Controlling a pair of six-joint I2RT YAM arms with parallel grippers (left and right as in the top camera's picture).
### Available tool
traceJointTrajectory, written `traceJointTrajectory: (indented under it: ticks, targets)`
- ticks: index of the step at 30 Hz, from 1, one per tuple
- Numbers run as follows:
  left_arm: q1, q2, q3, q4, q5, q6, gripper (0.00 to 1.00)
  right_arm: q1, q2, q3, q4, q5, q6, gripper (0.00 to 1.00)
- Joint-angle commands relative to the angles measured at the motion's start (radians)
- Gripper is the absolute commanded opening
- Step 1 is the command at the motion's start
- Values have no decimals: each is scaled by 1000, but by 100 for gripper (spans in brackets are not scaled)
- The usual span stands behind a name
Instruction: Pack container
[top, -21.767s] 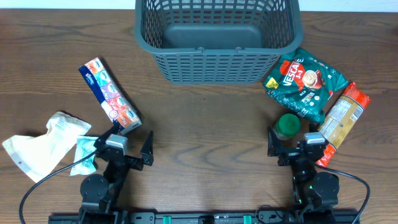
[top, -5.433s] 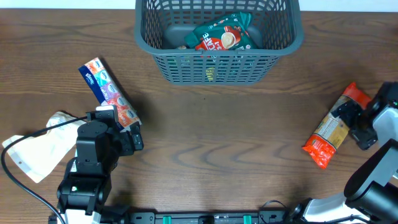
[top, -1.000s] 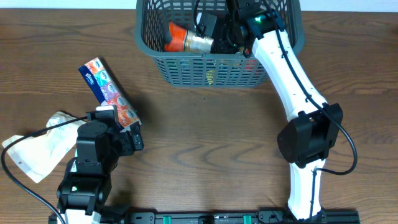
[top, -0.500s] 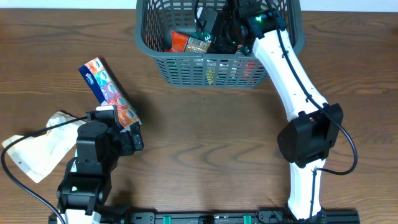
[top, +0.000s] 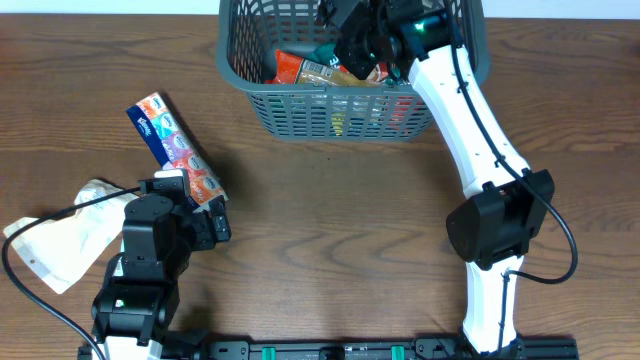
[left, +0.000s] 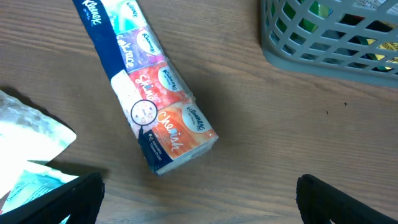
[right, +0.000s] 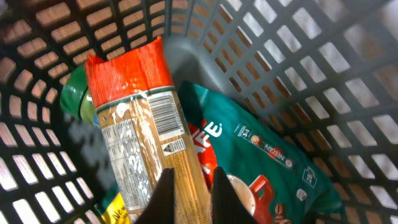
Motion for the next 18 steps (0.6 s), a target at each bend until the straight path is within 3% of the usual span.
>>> traceJointTrajectory:
  ticks: [1,5,12,18]
  targets:
    - [3,0,23,0,-12,-9,98,-7,-32,61,-5,-16,120,1]
    - [3,0,23,0,-12,-9,99,-8,-35,130,-32,-16,230,1]
    - [3,0,23,0,-12,-9,99,-8,-37,295,-187,-16,547,1]
    - [3,0,23,0,-12,-9,99,-8,-37,354,-330,-15,697,1]
